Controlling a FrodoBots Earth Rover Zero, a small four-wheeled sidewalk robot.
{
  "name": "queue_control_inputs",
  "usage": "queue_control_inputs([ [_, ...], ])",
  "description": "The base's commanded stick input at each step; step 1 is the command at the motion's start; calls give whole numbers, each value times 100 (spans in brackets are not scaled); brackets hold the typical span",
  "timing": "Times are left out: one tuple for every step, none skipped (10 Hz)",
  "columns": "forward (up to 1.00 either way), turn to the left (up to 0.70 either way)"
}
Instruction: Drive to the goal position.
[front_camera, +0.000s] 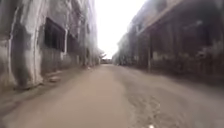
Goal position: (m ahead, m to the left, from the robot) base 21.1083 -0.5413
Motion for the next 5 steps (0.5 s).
queue_control_inputs([
  [100,0],
  [100,0],
  [100,0],
  [100,0],
  [100,21],
])
